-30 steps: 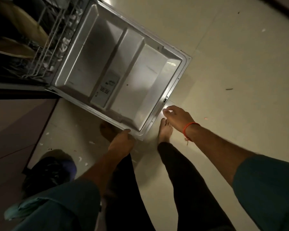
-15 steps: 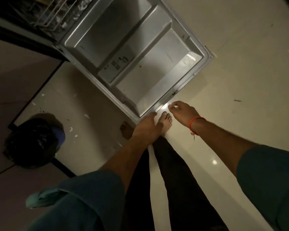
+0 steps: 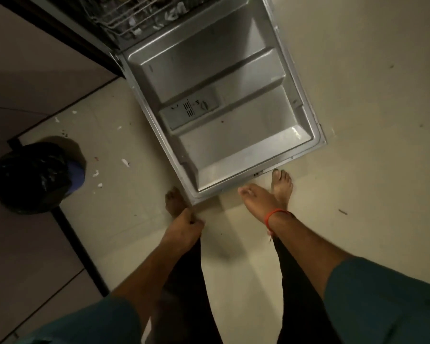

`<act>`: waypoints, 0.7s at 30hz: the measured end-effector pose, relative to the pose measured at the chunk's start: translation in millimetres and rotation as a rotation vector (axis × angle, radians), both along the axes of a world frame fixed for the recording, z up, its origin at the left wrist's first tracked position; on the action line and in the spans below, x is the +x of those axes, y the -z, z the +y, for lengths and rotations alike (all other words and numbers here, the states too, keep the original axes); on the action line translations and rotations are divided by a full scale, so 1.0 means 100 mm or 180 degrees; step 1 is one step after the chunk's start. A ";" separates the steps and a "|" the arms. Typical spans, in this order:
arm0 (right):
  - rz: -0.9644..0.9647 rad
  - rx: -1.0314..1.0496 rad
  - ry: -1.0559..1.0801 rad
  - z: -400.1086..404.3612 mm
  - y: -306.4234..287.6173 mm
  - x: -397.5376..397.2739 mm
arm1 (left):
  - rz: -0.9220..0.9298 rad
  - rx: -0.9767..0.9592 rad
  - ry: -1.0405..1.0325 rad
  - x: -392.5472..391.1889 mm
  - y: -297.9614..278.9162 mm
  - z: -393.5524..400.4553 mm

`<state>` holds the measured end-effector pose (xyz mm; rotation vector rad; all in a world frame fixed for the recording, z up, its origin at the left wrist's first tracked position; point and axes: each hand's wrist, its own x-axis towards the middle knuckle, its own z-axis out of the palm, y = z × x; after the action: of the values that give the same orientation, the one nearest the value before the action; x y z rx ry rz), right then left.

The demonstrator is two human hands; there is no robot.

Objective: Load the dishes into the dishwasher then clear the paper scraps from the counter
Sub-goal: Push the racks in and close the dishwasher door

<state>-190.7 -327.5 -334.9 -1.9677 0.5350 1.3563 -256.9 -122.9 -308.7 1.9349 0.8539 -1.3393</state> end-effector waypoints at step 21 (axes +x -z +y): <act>0.0623 -0.0644 0.1453 -1.51 1.67 0.81 | 0.0631 -0.0378 -0.3552 0.07 1.99 -1.27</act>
<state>-109.8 -478.4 -502.0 -1.7259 1.1749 1.2394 -250.3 -249.4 -507.5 0.9055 1.5698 -0.8286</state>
